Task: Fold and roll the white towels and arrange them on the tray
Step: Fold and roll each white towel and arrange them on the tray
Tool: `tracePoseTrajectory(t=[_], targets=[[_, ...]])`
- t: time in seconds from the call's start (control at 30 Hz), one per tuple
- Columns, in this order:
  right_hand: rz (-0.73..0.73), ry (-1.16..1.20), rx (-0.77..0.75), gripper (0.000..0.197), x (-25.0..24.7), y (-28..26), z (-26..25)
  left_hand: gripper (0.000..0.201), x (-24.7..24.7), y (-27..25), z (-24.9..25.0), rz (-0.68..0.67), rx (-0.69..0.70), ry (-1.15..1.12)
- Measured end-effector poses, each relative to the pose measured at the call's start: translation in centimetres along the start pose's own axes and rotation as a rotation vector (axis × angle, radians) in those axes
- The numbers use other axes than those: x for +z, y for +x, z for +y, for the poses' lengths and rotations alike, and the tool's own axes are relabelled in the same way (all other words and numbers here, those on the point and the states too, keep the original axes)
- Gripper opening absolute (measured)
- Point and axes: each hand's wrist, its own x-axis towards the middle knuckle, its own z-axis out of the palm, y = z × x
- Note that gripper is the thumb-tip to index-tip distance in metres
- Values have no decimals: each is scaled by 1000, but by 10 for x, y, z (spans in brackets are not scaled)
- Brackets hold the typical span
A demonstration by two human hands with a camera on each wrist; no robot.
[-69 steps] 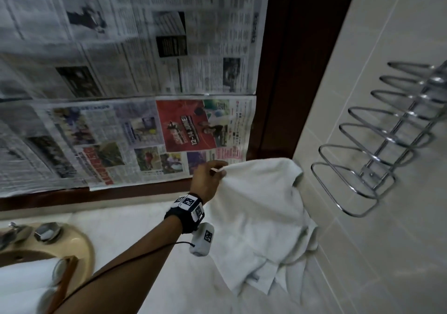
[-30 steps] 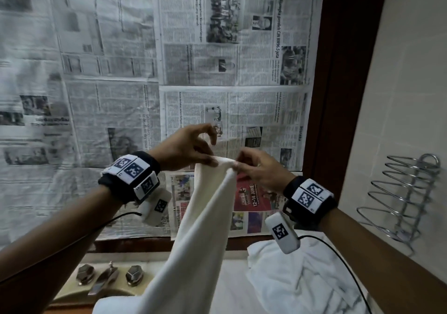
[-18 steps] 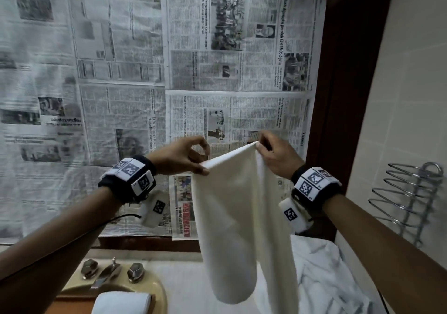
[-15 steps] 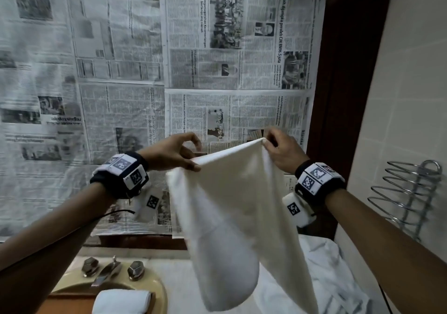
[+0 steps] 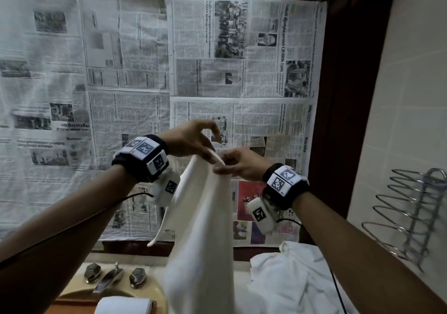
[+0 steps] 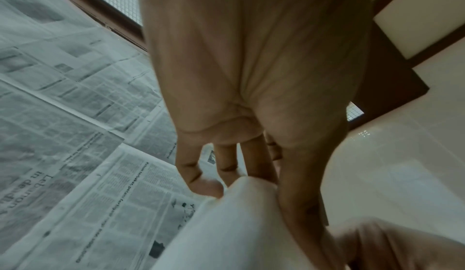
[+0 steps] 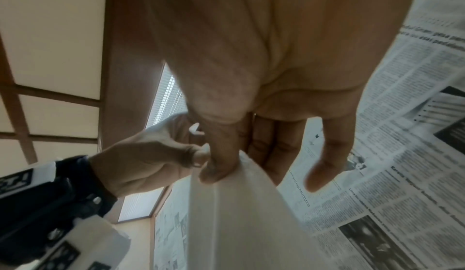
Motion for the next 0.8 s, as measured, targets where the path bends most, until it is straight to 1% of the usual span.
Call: tracePoseTrajectory(t=[0.07, 0.1, 0.17, 0.23, 0.27, 0.33, 0.4, 0.43, 0.5, 0.57, 0.63, 0.73, 0.8], targets=[[29, 117, 4, 8, -3, -2, 7, 47, -7, -5, -10, -1, -28, 14], [48, 139, 10, 5, -6, -4, 10, 46, -10, -7, -15, -4, -46, 21], [78, 171, 17, 7, -11, -7, 15, 46, -15, -12, -23, 16, -75, 23], [89, 202, 26, 6, -12, -9, 14, 45, -18, -15, -27, 73, -94, -8], [76, 224, 28, 6, -12, -9, 12, 45, -19, -16, -26, 95, -90, -44], [37, 284, 30, 14, -8, -6, 6, 47, -19, -15, -24, 113, -59, -116], [17, 339, 23, 22, -4, -3, -2, 50, -18, -14, -19, 102, -37, -151], [14, 354, 23, 22, -1, -1, -5, 52, -16, -13, -16, 87, -37, -166], [18, 349, 12, 19, 2, -1, -9, 53, -13, -13, -14, 69, -42, -195], [30, 298, -33, 14, 5, -2, -8, 56, -10, -12, -19, 59, -39, -246], [86, 228, -89, 2, 5, -3, -6, 59, -6, -13, -27, 54, -54, -293], [257, 189, -88, 5, -4, -2, -2, 56, 6, -19, -42, 24, -90, -361], [309, 240, -67, 5, -12, -2, -2, 51, 11, -22, -49, 41, -84, -430]])
